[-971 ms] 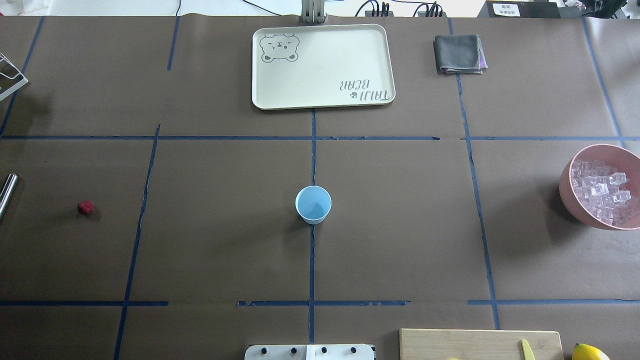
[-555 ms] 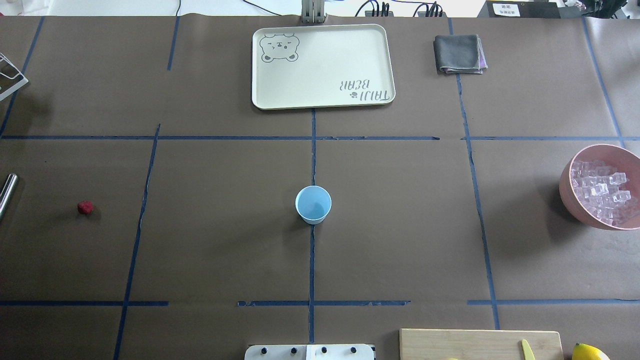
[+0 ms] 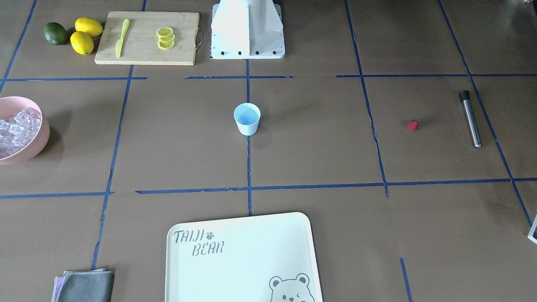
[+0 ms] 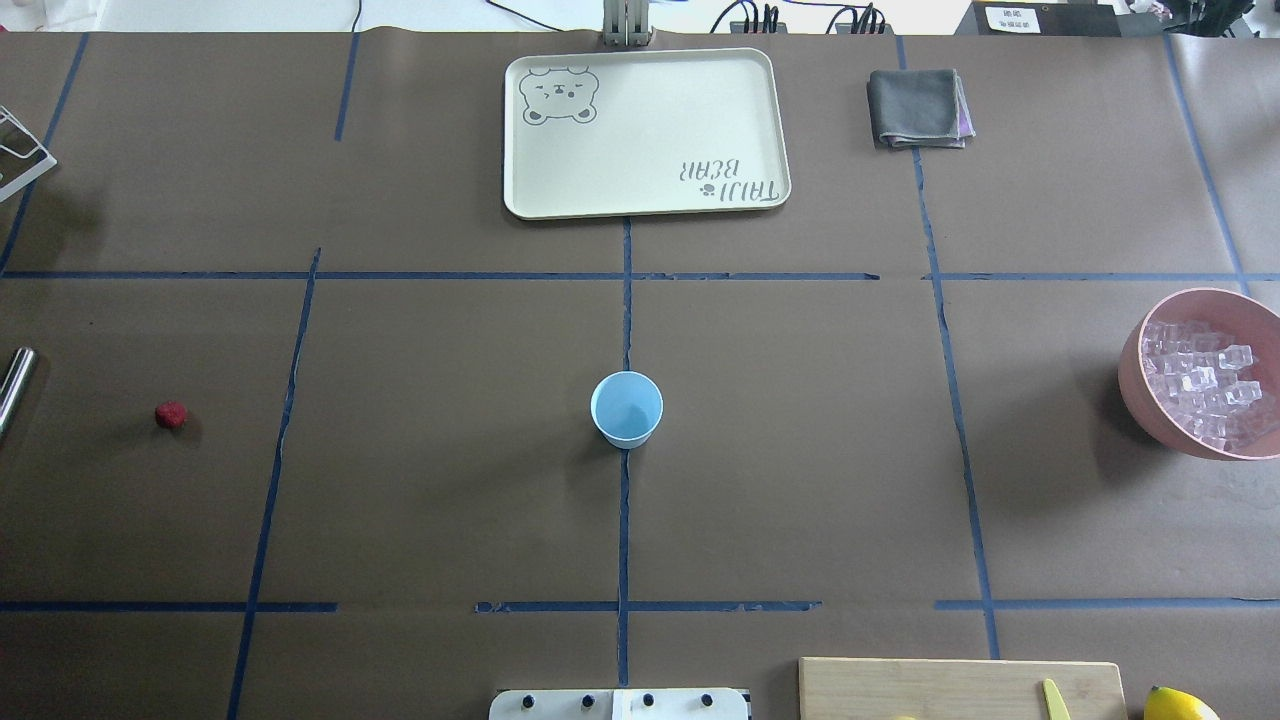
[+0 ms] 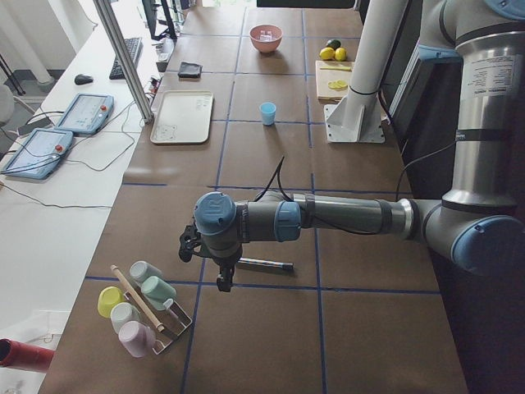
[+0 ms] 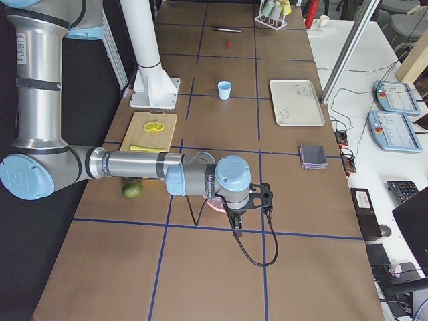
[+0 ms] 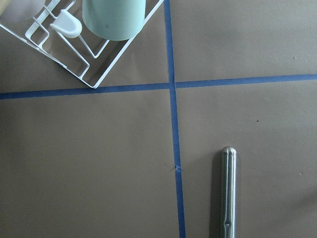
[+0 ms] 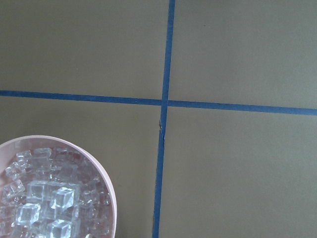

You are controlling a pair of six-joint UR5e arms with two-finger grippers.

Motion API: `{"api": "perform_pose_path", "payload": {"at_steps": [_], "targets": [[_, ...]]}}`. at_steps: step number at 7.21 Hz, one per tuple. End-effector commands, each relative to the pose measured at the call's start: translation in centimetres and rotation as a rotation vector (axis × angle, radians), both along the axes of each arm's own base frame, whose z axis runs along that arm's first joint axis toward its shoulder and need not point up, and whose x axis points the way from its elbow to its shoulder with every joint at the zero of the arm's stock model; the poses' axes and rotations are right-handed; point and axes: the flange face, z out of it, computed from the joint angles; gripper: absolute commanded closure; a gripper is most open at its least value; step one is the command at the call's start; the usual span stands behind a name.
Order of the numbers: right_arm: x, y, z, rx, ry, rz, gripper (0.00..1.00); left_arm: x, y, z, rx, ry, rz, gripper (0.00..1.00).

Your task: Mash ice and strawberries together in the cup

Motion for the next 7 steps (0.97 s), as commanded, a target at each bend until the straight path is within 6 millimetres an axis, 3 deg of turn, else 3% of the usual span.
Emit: {"api": "perform_pose_path", "payload": {"at_steps": [1, 3, 5, 7], "targets": [[-5.3, -1.0, -4.1, -0.048, 0.038, 0.020, 0.00, -0.2, 0.1, -0.1, 0.002, 0.000, -0.005, 0.00], [-9.0, -1.2, -5.3, -0.063, 0.053, -0.010, 0.02, -0.2, 0.1, -0.1, 0.002, 0.000, -0.005, 0.00], [-11.0, -1.2, -5.3, -0.067, 0.059, -0.044, 0.18, -0.2, 0.1, -0.1, 0.002, 0.000, -0.005, 0.00], [-14.5, -1.9, -6.4, -0.084, 0.070, -0.064, 0.23, -0.2, 0.0, -0.2, 0.003, 0.000, -0.006, 0.00]]}}
